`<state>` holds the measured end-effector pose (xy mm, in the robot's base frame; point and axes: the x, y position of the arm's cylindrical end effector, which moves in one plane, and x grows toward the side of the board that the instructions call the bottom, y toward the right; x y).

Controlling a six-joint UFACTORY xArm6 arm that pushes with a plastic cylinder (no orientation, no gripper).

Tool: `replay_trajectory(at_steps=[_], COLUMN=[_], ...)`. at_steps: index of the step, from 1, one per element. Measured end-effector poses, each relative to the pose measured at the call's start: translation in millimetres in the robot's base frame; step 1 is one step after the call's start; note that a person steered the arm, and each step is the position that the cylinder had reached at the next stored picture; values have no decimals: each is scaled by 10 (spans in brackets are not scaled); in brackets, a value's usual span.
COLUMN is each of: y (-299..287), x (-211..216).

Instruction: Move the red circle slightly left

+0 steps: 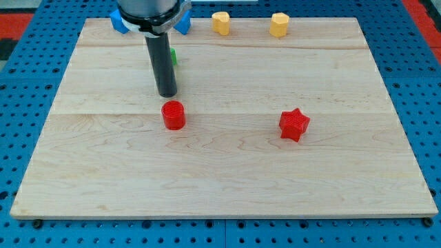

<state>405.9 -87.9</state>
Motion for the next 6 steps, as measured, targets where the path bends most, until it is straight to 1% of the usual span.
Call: replay_trajectory(at_steps=[1, 2, 3, 5, 6], y=[410, 762, 598, -177, -246], x=[168, 177, 564, 594, 573])
